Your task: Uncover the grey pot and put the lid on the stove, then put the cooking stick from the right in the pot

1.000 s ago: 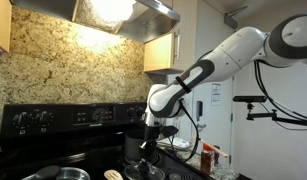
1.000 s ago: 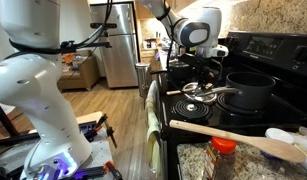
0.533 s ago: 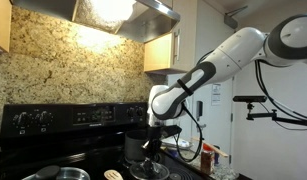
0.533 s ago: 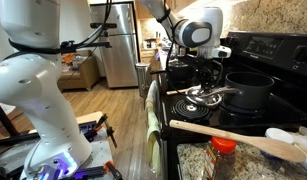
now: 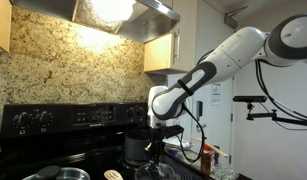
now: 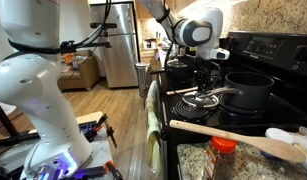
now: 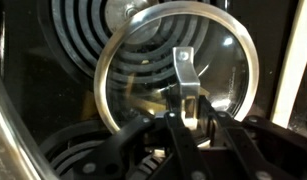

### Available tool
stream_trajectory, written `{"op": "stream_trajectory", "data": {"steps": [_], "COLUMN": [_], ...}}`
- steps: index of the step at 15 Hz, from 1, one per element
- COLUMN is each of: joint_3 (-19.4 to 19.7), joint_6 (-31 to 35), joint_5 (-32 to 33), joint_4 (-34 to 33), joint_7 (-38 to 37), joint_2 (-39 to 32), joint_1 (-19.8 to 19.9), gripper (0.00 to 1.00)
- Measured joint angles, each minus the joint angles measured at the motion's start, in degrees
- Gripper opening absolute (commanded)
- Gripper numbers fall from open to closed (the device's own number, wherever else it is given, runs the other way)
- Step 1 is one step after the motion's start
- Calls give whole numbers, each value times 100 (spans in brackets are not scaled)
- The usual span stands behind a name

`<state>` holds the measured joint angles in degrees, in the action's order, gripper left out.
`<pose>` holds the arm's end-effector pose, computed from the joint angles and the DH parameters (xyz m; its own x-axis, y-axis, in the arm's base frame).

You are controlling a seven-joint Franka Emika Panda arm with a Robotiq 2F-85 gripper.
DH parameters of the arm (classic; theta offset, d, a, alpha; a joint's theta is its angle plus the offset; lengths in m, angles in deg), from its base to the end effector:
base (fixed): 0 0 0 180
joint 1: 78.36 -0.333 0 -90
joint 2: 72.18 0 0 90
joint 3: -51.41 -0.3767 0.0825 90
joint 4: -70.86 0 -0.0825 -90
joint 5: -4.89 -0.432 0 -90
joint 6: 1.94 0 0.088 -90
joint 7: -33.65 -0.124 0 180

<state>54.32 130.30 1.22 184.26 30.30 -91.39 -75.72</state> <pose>0.6601 -0.0606 0.3056 0.9809 -0.1944 -0.0081 -0.1945 -0.9804 -0.0300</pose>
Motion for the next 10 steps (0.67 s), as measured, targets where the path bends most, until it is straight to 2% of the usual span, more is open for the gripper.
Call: {"op": "stream_trajectory", "data": {"steps": [7, 10], "joint_3": [-133, -224], "joint_6": [-187, -235], "joint_5": [-39, -37], "joint_4": [-55, -176], "joint_7": [-5, 6], "joint_2": [31, 161], "joint_1": [-13, -77], "gripper": [99, 100]}}
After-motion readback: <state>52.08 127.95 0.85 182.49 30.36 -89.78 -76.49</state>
